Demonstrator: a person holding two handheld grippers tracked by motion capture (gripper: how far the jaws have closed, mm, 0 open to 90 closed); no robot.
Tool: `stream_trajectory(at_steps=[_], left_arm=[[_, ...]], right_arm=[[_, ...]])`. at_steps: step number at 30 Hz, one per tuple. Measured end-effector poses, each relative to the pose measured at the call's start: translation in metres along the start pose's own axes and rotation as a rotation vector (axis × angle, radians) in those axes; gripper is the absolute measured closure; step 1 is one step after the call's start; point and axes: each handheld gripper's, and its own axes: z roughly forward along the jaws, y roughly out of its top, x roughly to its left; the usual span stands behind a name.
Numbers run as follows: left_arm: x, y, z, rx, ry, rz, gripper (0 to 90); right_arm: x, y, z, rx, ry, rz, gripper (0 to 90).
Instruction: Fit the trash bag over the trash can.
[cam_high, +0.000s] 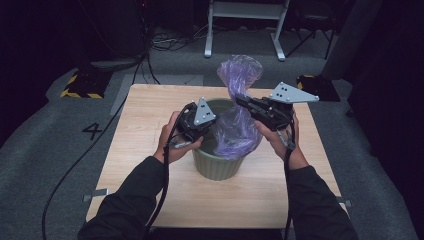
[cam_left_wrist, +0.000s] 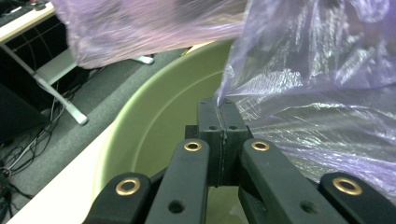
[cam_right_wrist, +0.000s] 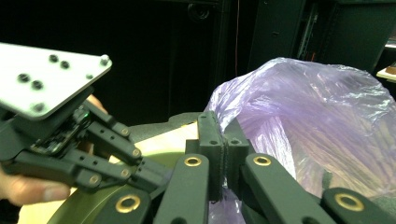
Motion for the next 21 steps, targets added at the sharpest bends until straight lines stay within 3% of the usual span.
stream_trajectory(at_steps=[11,14,19,21], left_arm=[[0.017,-0.008,0.009,0.036,0.034,-0.019,89.9],[0.018,-0.009,0.008,0.027,-0.006,-0.029,89.7],[0.015,-0.010,0.000,-0.023,-0.068,-0.031,70.9],[0.014,-0.009,-0.003,-0.033,-0.103,-0.047,58.0]], right_arm=[[-0.002,-0.009,0.007,0.024,0.005,-0.002,90.0],[-0.001,-0.010,0.009,0.020,0.011,-0.002,90.0],[0.000,-0.016,0.008,0.021,0.007,-0.011,90.0],[0.000,-0.020,0.008,0.031,0.004,-0.019,90.0]])
